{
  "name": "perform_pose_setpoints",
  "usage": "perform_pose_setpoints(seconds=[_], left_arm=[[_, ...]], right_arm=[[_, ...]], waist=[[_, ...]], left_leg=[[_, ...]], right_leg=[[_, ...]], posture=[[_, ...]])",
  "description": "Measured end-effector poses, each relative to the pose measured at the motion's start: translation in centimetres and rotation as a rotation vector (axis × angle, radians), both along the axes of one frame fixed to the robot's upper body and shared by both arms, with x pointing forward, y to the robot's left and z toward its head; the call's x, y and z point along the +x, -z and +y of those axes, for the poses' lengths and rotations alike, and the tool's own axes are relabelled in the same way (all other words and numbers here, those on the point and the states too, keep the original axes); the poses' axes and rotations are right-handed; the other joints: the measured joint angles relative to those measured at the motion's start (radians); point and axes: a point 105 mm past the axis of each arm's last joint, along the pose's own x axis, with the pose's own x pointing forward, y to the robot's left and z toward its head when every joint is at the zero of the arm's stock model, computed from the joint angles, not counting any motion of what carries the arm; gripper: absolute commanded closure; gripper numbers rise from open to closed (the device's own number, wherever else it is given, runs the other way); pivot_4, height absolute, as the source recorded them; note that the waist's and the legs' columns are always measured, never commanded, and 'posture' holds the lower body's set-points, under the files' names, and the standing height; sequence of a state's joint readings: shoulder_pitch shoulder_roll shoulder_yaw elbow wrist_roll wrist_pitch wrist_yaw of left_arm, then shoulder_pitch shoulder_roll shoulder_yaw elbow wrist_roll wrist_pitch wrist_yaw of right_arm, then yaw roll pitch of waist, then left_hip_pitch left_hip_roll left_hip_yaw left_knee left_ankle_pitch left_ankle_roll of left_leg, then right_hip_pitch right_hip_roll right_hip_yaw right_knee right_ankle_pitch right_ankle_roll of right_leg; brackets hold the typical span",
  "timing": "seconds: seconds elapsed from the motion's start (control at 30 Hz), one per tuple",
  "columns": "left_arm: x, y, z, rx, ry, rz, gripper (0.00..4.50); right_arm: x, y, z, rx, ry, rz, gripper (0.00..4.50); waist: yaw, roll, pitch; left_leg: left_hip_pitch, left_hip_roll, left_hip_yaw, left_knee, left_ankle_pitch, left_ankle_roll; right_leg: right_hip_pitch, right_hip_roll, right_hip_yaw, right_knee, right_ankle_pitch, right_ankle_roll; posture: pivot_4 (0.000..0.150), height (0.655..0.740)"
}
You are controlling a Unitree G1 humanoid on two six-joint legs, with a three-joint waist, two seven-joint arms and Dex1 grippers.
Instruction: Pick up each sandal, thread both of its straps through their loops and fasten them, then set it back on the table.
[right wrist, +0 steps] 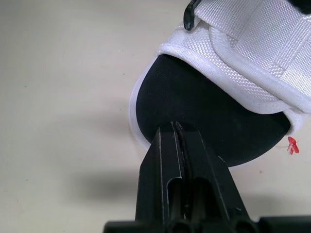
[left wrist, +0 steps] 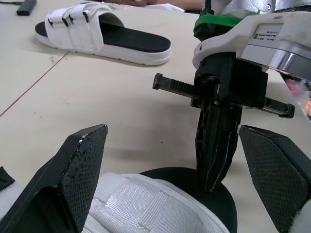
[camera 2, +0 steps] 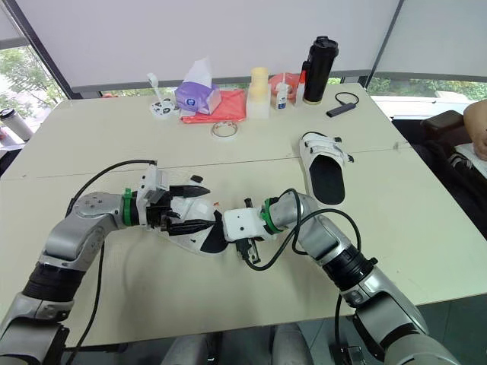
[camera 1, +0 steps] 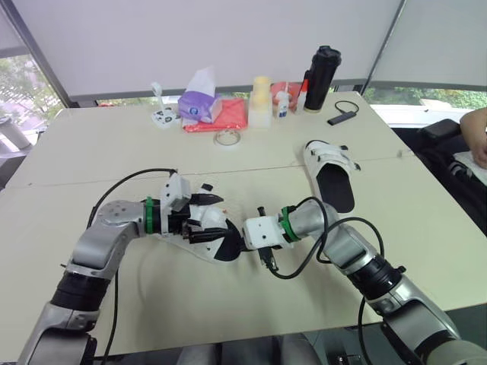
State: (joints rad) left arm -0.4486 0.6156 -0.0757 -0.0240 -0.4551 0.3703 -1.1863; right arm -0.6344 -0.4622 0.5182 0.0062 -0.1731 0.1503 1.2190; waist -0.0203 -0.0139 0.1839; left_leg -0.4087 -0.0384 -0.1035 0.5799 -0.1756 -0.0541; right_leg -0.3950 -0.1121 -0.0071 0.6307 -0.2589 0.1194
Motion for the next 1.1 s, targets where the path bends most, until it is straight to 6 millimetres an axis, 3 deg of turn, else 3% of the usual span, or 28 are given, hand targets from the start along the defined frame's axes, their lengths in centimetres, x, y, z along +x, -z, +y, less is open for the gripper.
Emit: perform_pose_setpoints(seconds=[0.43, 1.0, 1.1], left_arm=[[0.1, -1.8, 2.2, 0.105, 0.181, 0.052, 0.03], [0.8, -1.7, 1.4, 0.066, 0.182, 0.053, 0.03], [1.0, -1.8, 1.3, 0.059, 0.175, 0.054, 0.79]], right_arm=[[0.0, 0.0, 0.2, 0.004, -0.001, -0.007, 4.5], [0.1, 0.0, 0.3, 0.009, 0.003, -0.015, 4.5], [0.1, 0.0, 0.3, 0.009, 0.003, -0.016, 4.5]], waist=[[0.0, 0.0, 0.0], [0.0, 0.0, 0.0], [0.0, 0.0, 0.0]], left_leg=[[0.0, 0.0, 0.0, 0.0, 0.0, 0.0], [0.0, 0.0, 0.0, 0.0, 0.0, 0.0], [0.0, 0.0, 0.0, 0.0, 0.0, 0.0]], right_leg=[[0.0, 0.0, 0.0, 0.0, 0.0, 0.0], [0.0, 0.001, 0.0, 0.001, 0.001, 0.003], [0.0, 0.001, 0.0, 0.001, 0.001, 0.003]], posture=[[0.15, 0.74], [0.15, 0.74], [0.15, 0.74]])
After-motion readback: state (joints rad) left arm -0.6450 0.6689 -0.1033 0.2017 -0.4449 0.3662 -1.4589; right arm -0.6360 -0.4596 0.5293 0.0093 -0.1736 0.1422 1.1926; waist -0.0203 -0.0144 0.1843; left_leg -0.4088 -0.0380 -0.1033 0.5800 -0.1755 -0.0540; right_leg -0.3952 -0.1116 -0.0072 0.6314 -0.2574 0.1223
